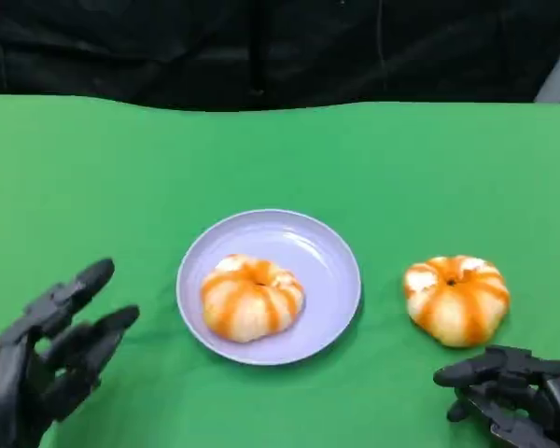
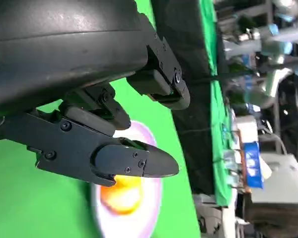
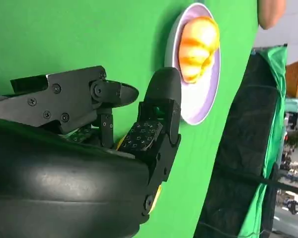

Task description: Grasp the bread from the table and place it into the plate.

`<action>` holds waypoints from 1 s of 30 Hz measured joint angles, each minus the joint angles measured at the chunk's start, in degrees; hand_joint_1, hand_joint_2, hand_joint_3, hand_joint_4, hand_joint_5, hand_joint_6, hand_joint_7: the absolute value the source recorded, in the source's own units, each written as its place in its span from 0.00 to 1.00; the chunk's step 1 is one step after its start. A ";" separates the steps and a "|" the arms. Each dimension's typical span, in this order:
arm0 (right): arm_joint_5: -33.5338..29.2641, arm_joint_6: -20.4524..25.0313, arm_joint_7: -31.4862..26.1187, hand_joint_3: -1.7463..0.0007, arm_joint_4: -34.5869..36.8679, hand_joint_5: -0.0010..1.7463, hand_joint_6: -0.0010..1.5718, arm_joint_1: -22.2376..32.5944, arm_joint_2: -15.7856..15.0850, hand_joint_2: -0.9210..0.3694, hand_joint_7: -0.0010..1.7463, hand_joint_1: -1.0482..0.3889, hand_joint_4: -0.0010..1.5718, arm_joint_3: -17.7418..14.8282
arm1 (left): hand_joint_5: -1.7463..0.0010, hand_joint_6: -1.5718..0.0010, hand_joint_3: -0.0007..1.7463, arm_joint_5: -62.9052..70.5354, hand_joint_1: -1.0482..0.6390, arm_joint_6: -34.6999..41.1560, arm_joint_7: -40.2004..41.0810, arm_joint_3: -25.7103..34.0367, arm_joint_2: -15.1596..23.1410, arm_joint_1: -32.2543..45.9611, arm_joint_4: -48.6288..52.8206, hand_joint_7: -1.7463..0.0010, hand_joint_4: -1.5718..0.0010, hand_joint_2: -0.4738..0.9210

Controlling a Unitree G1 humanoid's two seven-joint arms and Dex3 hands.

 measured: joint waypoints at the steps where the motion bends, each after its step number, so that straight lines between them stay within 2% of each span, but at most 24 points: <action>1: 0.01 0.00 0.00 0.80 0.00 0.70 0.61 -0.11 0.00 0.00 0.36 0.72 0.49 0.00 | 0.99 0.58 0.14 -0.09 0.30 0.05 -0.31 0.21 -0.12 0.15 -0.21 0.99 0.45 1.00; 13: 0.22 -0.09 0.29 0.79 0.28 0.71 0.61 -0.28 -0.01 0.00 0.36 0.72 0.49 -0.03 | 0.99 0.56 0.13 -1.15 0.29 1.79 -1.66 1.48 -1.57 1.68 -3.16 0.99 0.44 1.00; 16: 0.21 -0.10 0.29 0.79 0.29 0.71 0.61 -0.31 -0.01 0.00 0.36 0.72 0.49 -0.03 | 0.99 0.56 0.11 -1.25 0.36 2.10 -1.97 1.52 -1.66 1.88 -3.43 0.99 0.46 1.00; 17: 0.22 -0.10 0.31 0.79 0.29 0.71 0.61 -0.31 -0.01 0.00 0.36 0.72 0.49 -0.03 | 0.99 0.55 0.10 -1.33 0.44 2.45 -2.18 1.52 -1.66 2.07 -3.63 0.99 0.46 1.00; 19: 0.22 -0.11 0.35 0.79 0.30 0.71 0.61 -0.30 -0.02 0.00 0.36 0.72 0.49 -0.03 | 0.99 0.54 0.09 -1.34 0.50 3.78 -2.30 1.46 -1.73 3.06 -4.60 0.99 0.45 1.00; 21: 0.23 -0.11 0.35 0.79 0.30 0.71 0.61 -0.24 -0.06 0.00 0.36 0.72 0.49 -0.09 | 0.98 0.51 0.12 -1.14 0.57 4.90 -2.28 1.35 -1.93 3.73 -5.37 0.98 0.43 1.00; 26: 0.23 -0.10 0.35 0.79 0.14 0.71 0.61 -0.09 -0.20 0.00 0.36 0.72 0.48 -0.11 | 0.97 0.45 0.19 2.67 0.63 5.27 -1.16 0.98 -2.02 4.43 -6.17 0.97 0.38 1.00; 30: 0.22 -0.09 0.34 0.79 -0.19 0.70 0.60 0.23 -0.43 0.00 0.36 0.73 0.48 -0.12 | 0.94 0.34 0.27 4.48 0.68 5.17 -0.92 0.90 -2.04 4.56 -6.16 0.94 0.28 1.00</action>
